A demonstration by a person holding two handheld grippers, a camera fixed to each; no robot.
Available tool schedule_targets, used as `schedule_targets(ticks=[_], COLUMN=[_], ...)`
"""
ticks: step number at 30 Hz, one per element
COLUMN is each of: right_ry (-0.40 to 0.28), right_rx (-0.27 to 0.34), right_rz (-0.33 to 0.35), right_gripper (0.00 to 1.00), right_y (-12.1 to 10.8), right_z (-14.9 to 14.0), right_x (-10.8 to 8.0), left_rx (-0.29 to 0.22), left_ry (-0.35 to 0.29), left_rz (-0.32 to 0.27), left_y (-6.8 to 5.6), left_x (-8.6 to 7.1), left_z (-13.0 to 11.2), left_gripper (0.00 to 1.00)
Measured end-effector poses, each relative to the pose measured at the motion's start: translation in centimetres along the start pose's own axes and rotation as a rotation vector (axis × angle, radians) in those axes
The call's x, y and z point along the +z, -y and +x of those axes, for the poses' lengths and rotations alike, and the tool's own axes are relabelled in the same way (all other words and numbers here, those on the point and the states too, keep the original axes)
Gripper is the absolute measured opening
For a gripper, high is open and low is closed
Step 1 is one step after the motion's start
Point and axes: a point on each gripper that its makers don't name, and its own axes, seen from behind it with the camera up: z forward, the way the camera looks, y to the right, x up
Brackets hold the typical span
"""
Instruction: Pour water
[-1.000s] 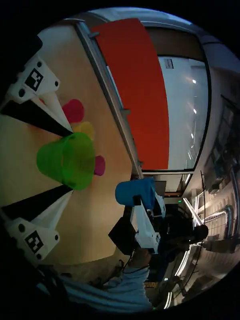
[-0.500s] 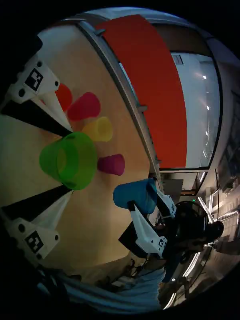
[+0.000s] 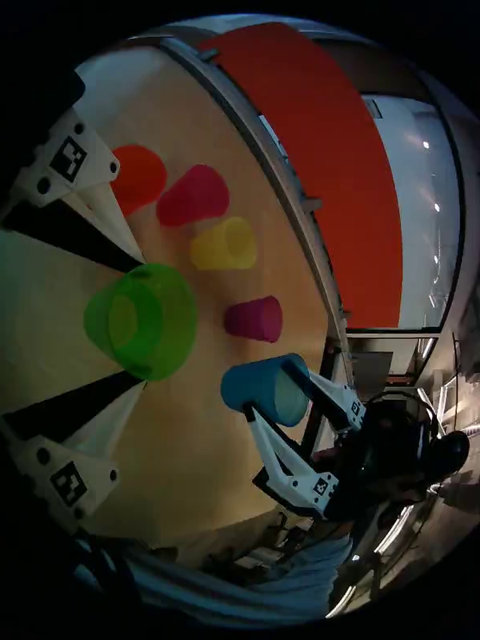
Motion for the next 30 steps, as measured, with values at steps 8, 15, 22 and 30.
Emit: schedule_targets(ticks=[8, 15, 22, 30], right_ry=[0.06, 0.086, 0.1, 0.109], right_rx=[-0.003, -0.012, -0.012, -0.01], right_rz=[0.013, 0.015, 0.02, 0.02], right_gripper=[0.92, 0.92, 0.92, 0.92], right_y=[0.2, 0.3, 0.5, 0.7], right_z=[-1.9, -2.8, -3.4, -3.9], right_x=[1.2, 1.9, 2.4, 2.9], left_rx=[0.002, -0.009, -0.013, -0.015], left_ry=[0.048, 0.076, 0.091, 0.091], left_rz=[-0.01, -0.018, -0.023, -0.025], left_y=[-0.2, -0.3, -0.2, -0.2], left_x=[0.9, 1.7, 2.3, 2.5], left_z=[-1.3, -2.2, -2.9, -3.3], left_gripper=[0.85, 0.85, 0.85, 0.85])
